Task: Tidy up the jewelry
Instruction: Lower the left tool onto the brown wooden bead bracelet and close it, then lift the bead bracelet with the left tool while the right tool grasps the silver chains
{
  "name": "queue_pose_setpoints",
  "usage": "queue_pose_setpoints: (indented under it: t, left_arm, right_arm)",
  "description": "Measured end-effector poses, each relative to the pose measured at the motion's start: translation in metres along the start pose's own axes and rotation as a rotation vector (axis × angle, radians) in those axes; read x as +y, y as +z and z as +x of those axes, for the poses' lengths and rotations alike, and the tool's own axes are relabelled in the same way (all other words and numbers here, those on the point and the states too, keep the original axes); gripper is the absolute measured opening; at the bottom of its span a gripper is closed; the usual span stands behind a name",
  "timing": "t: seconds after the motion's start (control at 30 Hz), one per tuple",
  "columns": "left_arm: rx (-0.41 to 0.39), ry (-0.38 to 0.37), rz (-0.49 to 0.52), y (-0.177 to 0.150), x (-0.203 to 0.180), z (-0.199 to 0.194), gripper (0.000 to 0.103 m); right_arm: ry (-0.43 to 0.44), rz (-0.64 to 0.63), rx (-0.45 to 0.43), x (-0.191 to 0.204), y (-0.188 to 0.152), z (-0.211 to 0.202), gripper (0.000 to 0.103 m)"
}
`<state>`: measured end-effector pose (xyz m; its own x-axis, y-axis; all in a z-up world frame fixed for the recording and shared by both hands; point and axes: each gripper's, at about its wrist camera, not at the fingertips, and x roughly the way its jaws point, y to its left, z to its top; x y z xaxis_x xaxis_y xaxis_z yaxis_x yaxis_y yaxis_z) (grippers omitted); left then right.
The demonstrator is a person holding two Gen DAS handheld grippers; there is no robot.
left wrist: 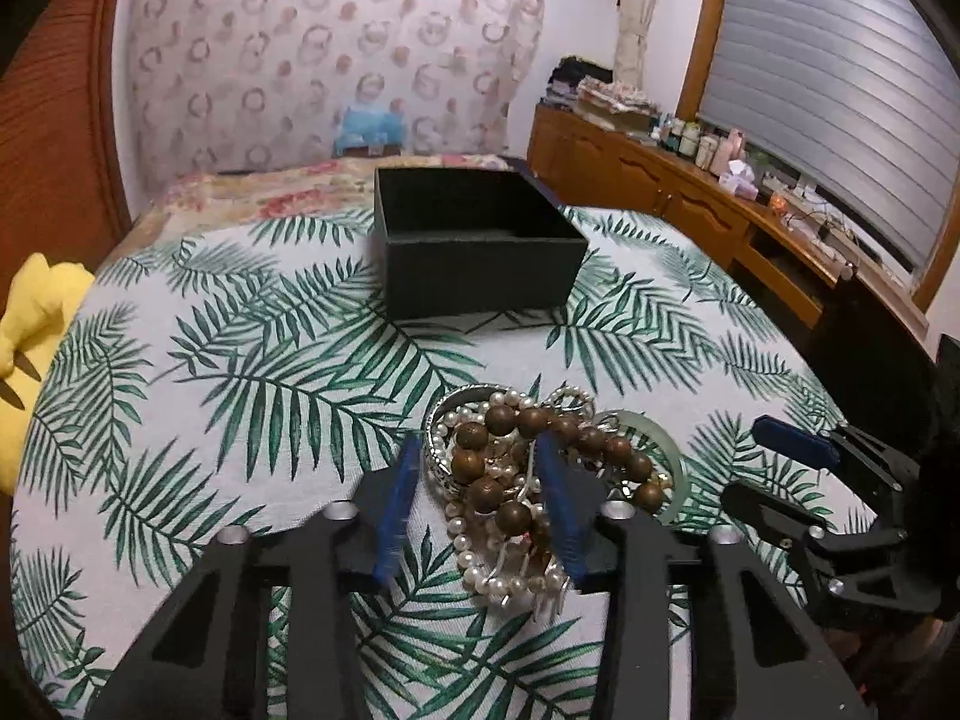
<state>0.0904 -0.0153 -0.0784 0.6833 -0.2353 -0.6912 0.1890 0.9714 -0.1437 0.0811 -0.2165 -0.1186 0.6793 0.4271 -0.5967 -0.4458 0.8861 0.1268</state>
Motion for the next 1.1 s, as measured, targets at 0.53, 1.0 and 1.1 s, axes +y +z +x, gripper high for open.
queue_pose_setpoints:
  t: [0.53,1.0,1.1]
  left_arm:
    - [0.056,-0.017,-0.036,0.001,0.011,0.015,0.012]
    - [-0.155,-0.042,0.002,0.014,0.001,-0.060,0.012]
    - [-0.178,-0.037,0.002,0.015,0.003,-0.069,0.012]
  right_arm:
    - [0.003,-0.009,0.011,0.000,-0.001,0.003,0.066]
    - [0.031,-0.053,0.065,-0.002,0.011,0.011,0.061]
    - [0.037,-0.094,0.075,0.003,0.015,0.015,0.057]
